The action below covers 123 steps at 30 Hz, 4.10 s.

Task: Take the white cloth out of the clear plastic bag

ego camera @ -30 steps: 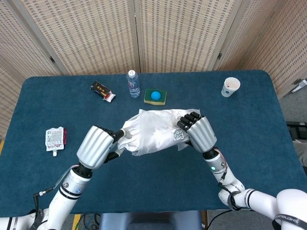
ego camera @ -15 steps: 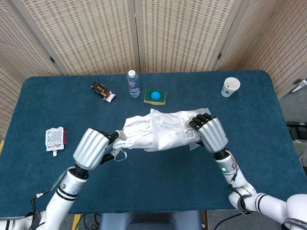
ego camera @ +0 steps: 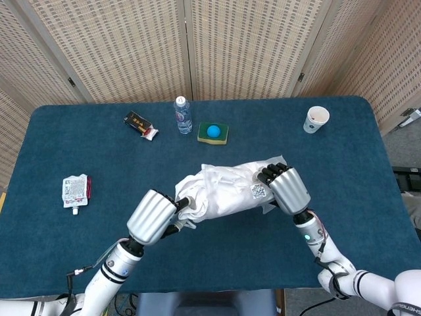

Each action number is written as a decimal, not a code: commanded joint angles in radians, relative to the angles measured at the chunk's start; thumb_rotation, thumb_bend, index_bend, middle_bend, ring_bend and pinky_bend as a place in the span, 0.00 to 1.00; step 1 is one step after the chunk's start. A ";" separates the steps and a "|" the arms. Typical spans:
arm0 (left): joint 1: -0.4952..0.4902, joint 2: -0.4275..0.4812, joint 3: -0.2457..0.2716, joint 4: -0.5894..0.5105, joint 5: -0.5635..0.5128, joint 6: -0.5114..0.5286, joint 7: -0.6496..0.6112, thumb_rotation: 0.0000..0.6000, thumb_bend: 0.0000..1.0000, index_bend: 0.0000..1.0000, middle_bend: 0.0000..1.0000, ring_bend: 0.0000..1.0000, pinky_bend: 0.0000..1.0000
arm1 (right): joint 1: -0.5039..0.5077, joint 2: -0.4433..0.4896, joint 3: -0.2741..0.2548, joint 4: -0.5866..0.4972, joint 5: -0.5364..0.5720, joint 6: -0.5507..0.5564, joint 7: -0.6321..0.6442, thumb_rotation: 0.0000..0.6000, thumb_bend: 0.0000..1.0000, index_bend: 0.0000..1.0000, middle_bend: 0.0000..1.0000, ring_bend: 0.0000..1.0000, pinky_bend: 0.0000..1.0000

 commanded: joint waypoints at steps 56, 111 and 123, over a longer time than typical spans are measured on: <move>0.010 -0.071 0.067 0.102 0.005 -0.070 0.066 1.00 0.58 0.70 1.00 0.93 1.00 | -0.089 0.276 -0.102 -0.377 0.135 -0.326 -0.133 1.00 0.00 0.17 0.76 0.80 0.90; 0.030 -0.087 0.071 0.102 0.011 -0.077 0.068 1.00 0.58 0.70 1.00 0.93 1.00 | 0.053 0.066 -0.115 0.024 0.048 -0.490 -0.221 1.00 0.23 0.34 1.00 1.00 1.00; 0.034 -0.090 0.073 0.099 0.009 -0.078 0.071 1.00 0.58 0.70 1.00 0.93 1.00 | 0.059 0.023 -0.131 0.064 0.050 -0.509 -0.218 1.00 0.23 0.34 1.00 1.00 1.00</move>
